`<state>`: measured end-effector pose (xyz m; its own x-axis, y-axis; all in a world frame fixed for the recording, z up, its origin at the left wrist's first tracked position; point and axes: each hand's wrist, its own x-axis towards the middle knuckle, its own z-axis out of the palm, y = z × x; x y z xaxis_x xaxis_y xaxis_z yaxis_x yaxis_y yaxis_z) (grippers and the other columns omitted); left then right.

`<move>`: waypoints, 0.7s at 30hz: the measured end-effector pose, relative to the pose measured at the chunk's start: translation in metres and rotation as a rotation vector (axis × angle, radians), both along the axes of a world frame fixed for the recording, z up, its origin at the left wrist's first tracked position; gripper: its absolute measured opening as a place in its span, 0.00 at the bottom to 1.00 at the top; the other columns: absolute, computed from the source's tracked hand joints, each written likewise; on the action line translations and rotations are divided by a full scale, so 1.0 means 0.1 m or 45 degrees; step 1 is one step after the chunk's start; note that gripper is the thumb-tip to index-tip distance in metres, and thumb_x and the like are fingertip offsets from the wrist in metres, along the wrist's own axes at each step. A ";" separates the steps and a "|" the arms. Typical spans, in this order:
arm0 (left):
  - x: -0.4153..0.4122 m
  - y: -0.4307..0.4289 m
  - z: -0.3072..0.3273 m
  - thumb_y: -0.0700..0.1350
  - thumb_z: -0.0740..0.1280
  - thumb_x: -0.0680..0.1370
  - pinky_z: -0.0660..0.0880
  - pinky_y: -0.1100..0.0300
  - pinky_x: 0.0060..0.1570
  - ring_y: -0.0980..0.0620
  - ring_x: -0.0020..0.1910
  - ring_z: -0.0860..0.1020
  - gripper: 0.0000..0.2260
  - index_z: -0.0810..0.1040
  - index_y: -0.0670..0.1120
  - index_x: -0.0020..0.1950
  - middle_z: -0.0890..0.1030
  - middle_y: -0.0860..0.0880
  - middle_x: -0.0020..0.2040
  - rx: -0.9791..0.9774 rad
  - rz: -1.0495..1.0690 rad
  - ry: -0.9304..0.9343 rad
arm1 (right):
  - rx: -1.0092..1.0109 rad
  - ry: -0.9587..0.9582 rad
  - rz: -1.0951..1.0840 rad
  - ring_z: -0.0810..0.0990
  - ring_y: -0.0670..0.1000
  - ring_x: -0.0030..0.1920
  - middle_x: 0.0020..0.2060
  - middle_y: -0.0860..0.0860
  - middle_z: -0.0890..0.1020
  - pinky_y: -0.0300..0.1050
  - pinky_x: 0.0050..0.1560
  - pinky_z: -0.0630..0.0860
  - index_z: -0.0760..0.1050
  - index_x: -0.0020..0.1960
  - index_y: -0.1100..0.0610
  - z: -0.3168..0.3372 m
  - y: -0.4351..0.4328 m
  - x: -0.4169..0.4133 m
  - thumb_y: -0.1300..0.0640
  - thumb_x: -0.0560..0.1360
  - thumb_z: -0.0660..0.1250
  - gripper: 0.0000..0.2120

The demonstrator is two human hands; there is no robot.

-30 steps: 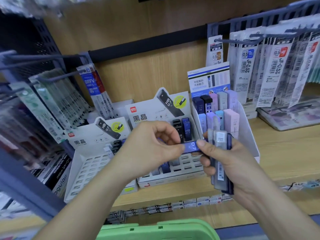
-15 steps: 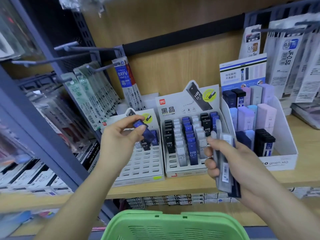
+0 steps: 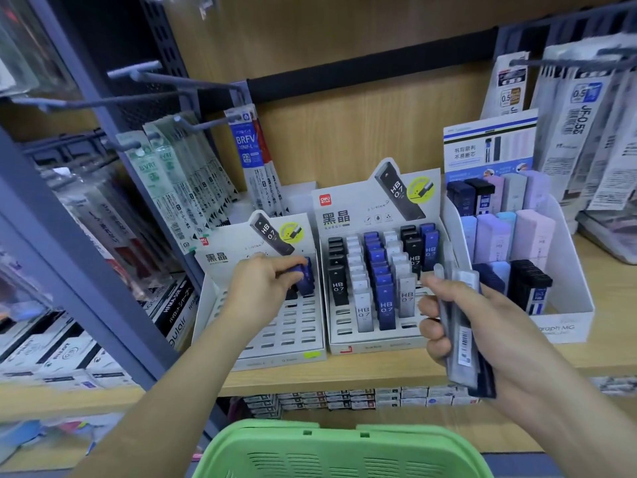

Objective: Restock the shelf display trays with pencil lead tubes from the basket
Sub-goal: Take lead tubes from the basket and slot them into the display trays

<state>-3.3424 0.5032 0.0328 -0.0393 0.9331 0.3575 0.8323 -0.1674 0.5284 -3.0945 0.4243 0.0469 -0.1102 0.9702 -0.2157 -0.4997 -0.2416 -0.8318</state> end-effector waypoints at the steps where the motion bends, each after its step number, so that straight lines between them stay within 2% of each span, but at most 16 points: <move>1: 0.00 0.02 0.02 0.42 0.67 0.78 0.71 0.59 0.44 0.47 0.40 0.76 0.11 0.82 0.53 0.58 0.79 0.45 0.41 -0.020 -0.031 0.083 | -0.002 0.006 0.004 0.70 0.48 0.25 0.30 0.52 0.73 0.37 0.20 0.67 0.71 0.49 0.57 0.00 0.00 0.00 0.58 0.74 0.69 0.08; 3: 0.01 0.04 0.05 0.41 0.63 0.80 0.69 0.60 0.40 0.51 0.35 0.75 0.12 0.81 0.51 0.61 0.82 0.44 0.42 -0.090 -0.073 0.208 | -0.003 0.017 0.008 0.70 0.48 0.25 0.30 0.52 0.73 0.36 0.20 0.67 0.72 0.52 0.57 0.01 0.00 0.01 0.59 0.74 0.69 0.09; 5: 0.02 0.08 0.05 0.41 0.64 0.80 0.71 0.60 0.43 0.51 0.41 0.78 0.10 0.80 0.50 0.58 0.84 0.48 0.45 -0.091 -0.059 0.186 | -0.007 0.025 0.004 0.70 0.48 0.25 0.29 0.52 0.73 0.36 0.20 0.67 0.72 0.52 0.57 0.01 0.01 0.01 0.58 0.73 0.69 0.10; 6: 0.03 0.09 0.04 0.40 0.65 0.79 0.73 0.60 0.45 0.50 0.44 0.79 0.08 0.79 0.51 0.54 0.83 0.51 0.44 -0.075 -0.048 0.101 | -0.012 0.029 0.001 0.70 0.48 0.24 0.29 0.52 0.73 0.36 0.20 0.67 0.72 0.52 0.57 0.01 0.01 0.02 0.59 0.73 0.69 0.10; 8: 0.04 0.10 0.00 0.41 0.69 0.76 0.73 0.58 0.45 0.52 0.42 0.76 0.06 0.77 0.52 0.46 0.80 0.56 0.37 -0.005 -0.019 0.007 | -0.018 0.043 0.000 0.70 0.48 0.24 0.29 0.52 0.73 0.37 0.20 0.67 0.73 0.52 0.57 0.01 0.02 0.02 0.59 0.74 0.68 0.09; 10: 0.06 0.09 -0.04 0.41 0.72 0.74 0.69 0.59 0.44 0.53 0.42 0.72 0.03 0.82 0.50 0.43 0.76 0.59 0.34 0.103 0.025 0.120 | -0.020 0.056 0.015 0.71 0.48 0.25 0.29 0.53 0.73 0.37 0.21 0.69 0.73 0.52 0.57 0.01 0.02 0.04 0.58 0.74 0.69 0.09; 12: 0.04 0.08 -0.06 0.41 0.73 0.73 0.64 0.62 0.44 0.52 0.45 0.69 0.02 0.84 0.47 0.43 0.79 0.56 0.37 0.213 0.034 0.236 | -0.021 0.047 0.040 0.72 0.48 0.25 0.30 0.53 0.74 0.38 0.22 0.71 0.74 0.51 0.57 0.00 0.01 0.05 0.57 0.73 0.69 0.09; 14: 0.01 0.11 -0.06 0.40 0.72 0.73 0.64 0.62 0.46 0.52 0.47 0.67 0.03 0.84 0.47 0.42 0.80 0.53 0.42 0.249 0.019 0.340 | -0.022 0.032 0.077 0.72 0.48 0.25 0.30 0.53 0.75 0.39 0.22 0.72 0.75 0.51 0.57 0.00 0.00 0.05 0.54 0.71 0.70 0.12; 16: 0.06 0.08 0.01 0.41 0.70 0.74 0.65 0.62 0.47 0.52 0.48 0.69 0.04 0.84 0.48 0.44 0.78 0.54 0.44 0.225 0.018 0.346 | -0.029 0.029 0.120 0.70 0.48 0.23 0.29 0.52 0.75 0.38 0.20 0.69 0.76 0.53 0.58 0.00 0.00 0.03 0.50 0.69 0.70 0.16; 18: 0.21 0.00 0.15 0.43 0.68 0.76 0.66 0.64 0.43 0.56 0.41 0.72 0.05 0.84 0.50 0.43 0.78 0.56 0.40 0.213 0.014 0.179 | -0.022 0.027 0.175 0.68 0.47 0.23 0.29 0.52 0.74 0.38 0.20 0.67 0.76 0.53 0.58 0.00 -0.01 0.01 0.47 0.69 0.70 0.18; 21: 0.55 -0.18 0.44 0.46 0.66 0.78 0.68 0.67 0.33 0.61 0.28 0.72 0.07 0.83 0.49 0.42 0.81 0.53 0.34 0.016 -0.154 -0.360 | 0.020 -0.032 0.267 0.68 0.48 0.23 0.30 0.53 0.75 0.38 0.21 0.67 0.76 0.55 0.60 -0.01 -0.02 0.00 0.46 0.68 0.70 0.22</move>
<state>-3.2876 0.4848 0.0771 -0.0276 0.9326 0.3599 0.6260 -0.2646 0.7336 -3.0946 0.4223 0.0456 -0.3050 0.9297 -0.2063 -0.4187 -0.3255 -0.8478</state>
